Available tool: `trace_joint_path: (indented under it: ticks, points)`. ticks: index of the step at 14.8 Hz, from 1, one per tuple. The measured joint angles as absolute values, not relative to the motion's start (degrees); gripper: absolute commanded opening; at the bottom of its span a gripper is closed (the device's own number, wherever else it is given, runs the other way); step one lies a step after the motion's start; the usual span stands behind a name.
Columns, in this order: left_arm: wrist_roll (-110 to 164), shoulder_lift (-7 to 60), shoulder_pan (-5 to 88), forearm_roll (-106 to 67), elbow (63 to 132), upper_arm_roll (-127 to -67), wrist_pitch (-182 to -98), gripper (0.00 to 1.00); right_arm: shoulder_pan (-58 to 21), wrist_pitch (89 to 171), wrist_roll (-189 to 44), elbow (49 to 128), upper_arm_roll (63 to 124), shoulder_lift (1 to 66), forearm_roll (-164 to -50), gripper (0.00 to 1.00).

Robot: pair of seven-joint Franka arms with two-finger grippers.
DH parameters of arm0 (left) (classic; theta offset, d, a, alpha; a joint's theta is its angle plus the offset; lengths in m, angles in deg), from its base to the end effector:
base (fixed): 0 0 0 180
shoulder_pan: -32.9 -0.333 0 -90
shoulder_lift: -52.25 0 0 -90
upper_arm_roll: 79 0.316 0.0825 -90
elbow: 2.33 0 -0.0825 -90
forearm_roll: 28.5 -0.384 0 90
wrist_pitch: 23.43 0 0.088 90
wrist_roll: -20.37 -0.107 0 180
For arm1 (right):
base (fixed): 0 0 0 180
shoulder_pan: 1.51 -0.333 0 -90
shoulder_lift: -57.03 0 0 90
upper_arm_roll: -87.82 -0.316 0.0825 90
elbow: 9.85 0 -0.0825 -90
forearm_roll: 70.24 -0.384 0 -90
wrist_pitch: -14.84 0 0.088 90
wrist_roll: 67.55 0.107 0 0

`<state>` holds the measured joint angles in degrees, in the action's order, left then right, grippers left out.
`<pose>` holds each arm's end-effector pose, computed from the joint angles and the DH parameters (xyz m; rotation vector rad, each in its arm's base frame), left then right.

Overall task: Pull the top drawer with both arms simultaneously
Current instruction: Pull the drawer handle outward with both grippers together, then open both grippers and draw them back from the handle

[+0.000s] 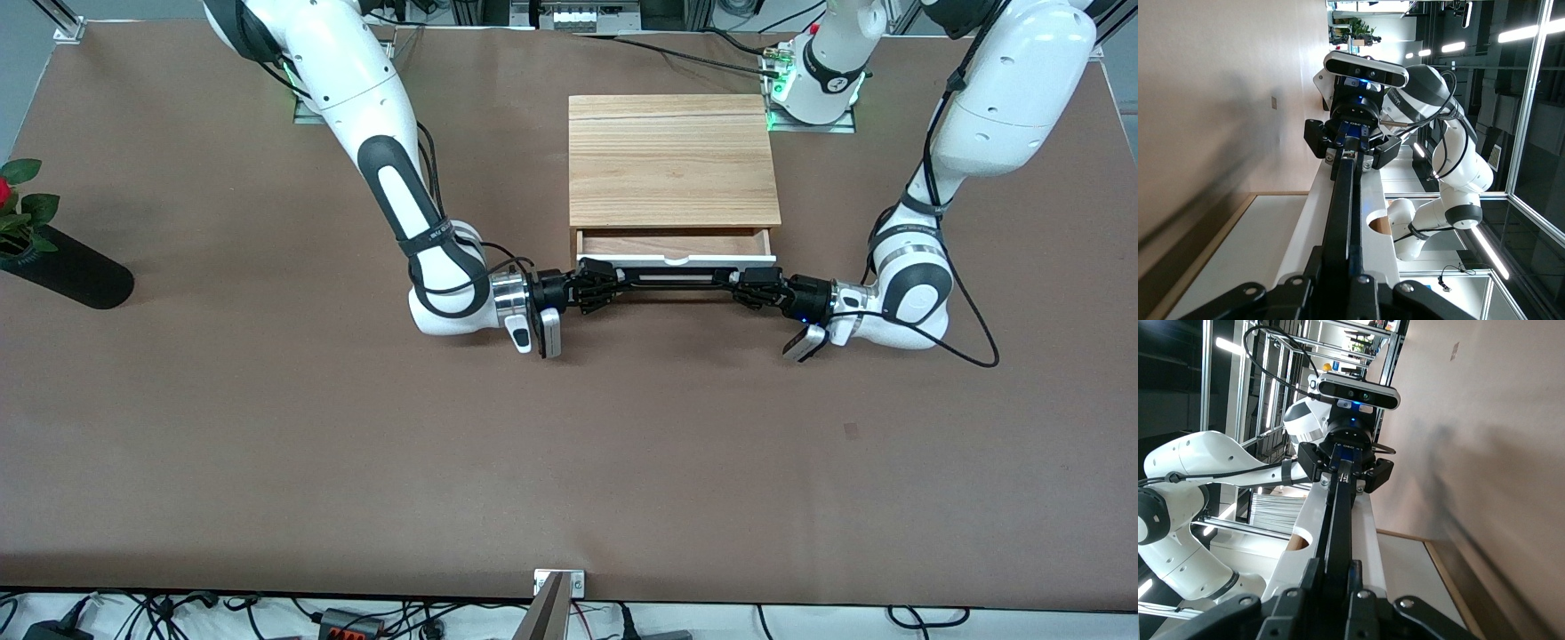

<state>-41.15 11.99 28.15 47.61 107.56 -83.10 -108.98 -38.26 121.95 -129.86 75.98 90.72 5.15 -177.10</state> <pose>0.5491 -0.1032 0.1524 1.5689 -0.1900 -0.1565 0.5465 0.4630 0.1617 -1.6009 -0.3477 -0.0300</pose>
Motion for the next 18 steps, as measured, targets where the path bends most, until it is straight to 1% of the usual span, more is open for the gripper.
trace_joint_path:
  ticks: [5,6,7,8,9,10,11,12,14,18]
  points:
    - [-39.11,8.71,28.20,49.43,102.06,-83.77,-108.91,0.01,-36.84,122.31,-128.97,72.80,90.84,3.50,-177.10,0.13]
    - [-38.85,8.44,28.22,49.43,101.55,-83.79,-108.86,0.05,-36.76,122.40,-128.91,72.55,90.84,3.39,-177.10,0.23]
    - [-38.77,8.26,28.22,49.43,101.30,-83.79,-108.75,0.11,-36.75,122.46,-128.84,72.47,90.84,3.35,-177.11,0.39]
    - [-38.53,8.09,28.20,49.43,101.15,-83.76,-108.78,0.31,-36.75,122.65,-129.26,72.42,90.85,3.33,-177.11,0.60]
    - [-38.35,7.90,28.20,49.43,100.91,-83.75,-108.81,0.74,-36.74,122.80,-129.41,72.34,90.86,3.28,-177.13,0.71]
    - [-38.31,7.67,28.18,49.43,100.58,-83.70,-109.18,1.00,-36.68,122.83,-129.44,72.28,90.93,3.28,-177.14,0.78]
    - [-38.31,7.42,28.14,49.43,100.22,-83.62,-109.48,1.00,-36.52,122.73,-128.80,72.21,90.94,3.28,-177.15,0.89]
    - [-38.31,7.27,28.06,49.43,100.02,-83.55,-109.57,1.00,-36.30,122.51,-127.06,72.08,90.94,3.28,-177.15,0.93]
    - [-38.31,7.23,27.84,49.43,99.91,-83.49,-109.59,1.00,-35.93,122.20,-122.77,71.76,90.94,3.29,-177.14,0.95]
    - [-37.79,7.23,27.68,49.43,99.70,-83.48,-109.59,1.00,-35.36,122.15,-119.33,71.63,90.95,3.29,-177.14,0.95]
